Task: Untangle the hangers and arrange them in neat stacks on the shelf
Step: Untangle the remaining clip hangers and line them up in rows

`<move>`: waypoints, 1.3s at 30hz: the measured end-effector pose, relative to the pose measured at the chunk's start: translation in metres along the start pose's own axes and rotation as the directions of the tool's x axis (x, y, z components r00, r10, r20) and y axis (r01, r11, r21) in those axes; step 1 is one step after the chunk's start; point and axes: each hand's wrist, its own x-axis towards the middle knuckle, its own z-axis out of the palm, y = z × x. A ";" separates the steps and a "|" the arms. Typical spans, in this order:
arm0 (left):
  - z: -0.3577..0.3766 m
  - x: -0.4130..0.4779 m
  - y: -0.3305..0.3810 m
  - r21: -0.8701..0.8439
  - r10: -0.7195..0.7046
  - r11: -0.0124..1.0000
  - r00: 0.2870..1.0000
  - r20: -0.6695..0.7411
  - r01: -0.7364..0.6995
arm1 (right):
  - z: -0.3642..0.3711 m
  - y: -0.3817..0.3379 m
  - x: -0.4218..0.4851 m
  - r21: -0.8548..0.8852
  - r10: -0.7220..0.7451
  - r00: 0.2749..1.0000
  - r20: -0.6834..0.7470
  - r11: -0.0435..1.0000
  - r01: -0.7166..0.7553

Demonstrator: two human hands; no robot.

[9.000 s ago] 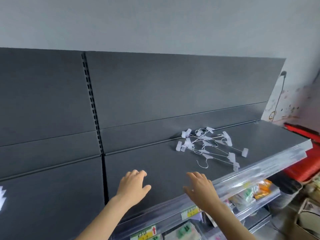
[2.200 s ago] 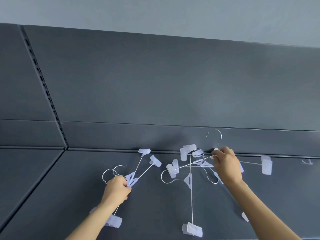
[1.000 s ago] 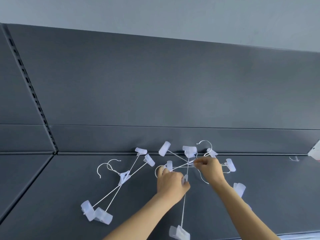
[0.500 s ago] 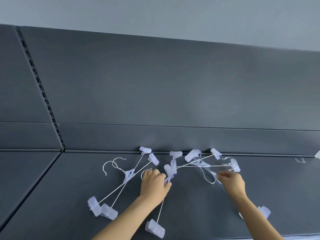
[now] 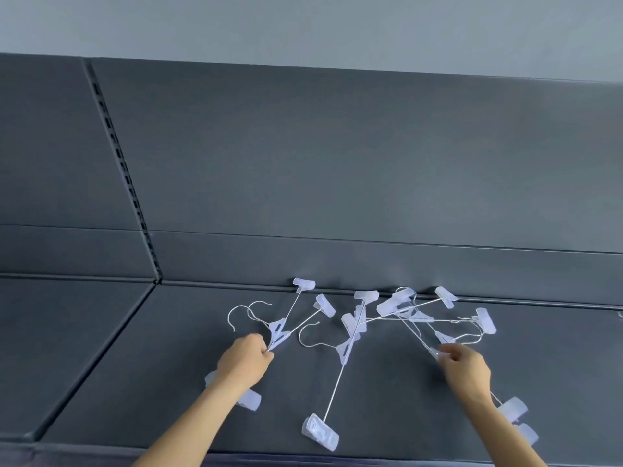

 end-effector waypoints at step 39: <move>-0.111 -0.095 -0.212 -0.216 0.013 0.966 0.859 -0.512 -0.143 | 0.114 -0.106 -0.122 -0.314 -0.582 0.812 -0.033 0.778 0.545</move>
